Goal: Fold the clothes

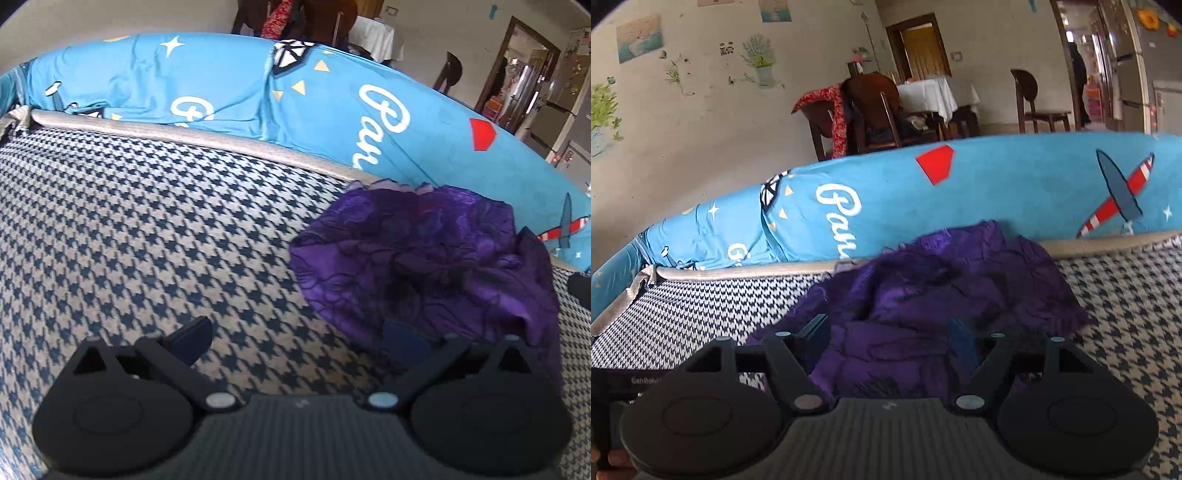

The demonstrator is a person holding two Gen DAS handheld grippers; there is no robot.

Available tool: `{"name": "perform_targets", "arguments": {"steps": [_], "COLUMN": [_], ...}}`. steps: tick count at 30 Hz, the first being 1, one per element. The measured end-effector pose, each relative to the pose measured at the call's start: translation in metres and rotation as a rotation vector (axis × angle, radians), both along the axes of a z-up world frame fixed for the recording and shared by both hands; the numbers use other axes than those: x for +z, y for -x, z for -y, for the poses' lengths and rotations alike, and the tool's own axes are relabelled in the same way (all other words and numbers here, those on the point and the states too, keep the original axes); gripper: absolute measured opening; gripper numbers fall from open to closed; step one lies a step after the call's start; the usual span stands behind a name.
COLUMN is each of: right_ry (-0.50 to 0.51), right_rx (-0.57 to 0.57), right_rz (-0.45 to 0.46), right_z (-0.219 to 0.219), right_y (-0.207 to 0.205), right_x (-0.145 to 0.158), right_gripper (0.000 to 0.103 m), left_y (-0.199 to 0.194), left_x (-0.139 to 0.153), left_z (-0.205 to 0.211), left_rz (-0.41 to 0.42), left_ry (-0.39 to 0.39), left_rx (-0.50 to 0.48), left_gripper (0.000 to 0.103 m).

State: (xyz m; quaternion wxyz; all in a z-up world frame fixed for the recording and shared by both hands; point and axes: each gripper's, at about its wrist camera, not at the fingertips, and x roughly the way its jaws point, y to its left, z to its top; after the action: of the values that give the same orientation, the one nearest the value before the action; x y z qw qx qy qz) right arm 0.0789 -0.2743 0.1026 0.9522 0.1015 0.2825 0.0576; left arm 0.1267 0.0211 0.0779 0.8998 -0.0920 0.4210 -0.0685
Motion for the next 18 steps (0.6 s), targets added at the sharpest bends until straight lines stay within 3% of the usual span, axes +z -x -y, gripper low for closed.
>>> {"name": "perform_targets", "arguments": {"steps": [3,9,15,18], "right_ry": [0.022,0.177,0.281,0.229], "right_rx": [0.045,0.145,0.109,0.103], "right_rz": [-0.018,-0.063,-0.073,-0.056], "right_z": [0.003,-0.014,-0.022,-0.021], "right_y": [0.008,0.011,0.0,-0.003], "right_x": [-0.007,-0.031,-0.05,-0.048], "right_gripper": [0.074,0.079,0.079,0.059], "left_y": [0.002,0.005,0.004,0.004], "left_x": [0.0,-0.003,-0.005,-0.005], "left_z": [0.016,0.042,0.044,0.042], "left_rz": [0.005,0.014,0.004,0.005], "left_ry": [-0.006,-0.068,-0.081,-0.09], "left_rx": [-0.047,-0.11,-0.116,-0.109], "left_gripper": [0.103,0.103,0.103,0.103]}}
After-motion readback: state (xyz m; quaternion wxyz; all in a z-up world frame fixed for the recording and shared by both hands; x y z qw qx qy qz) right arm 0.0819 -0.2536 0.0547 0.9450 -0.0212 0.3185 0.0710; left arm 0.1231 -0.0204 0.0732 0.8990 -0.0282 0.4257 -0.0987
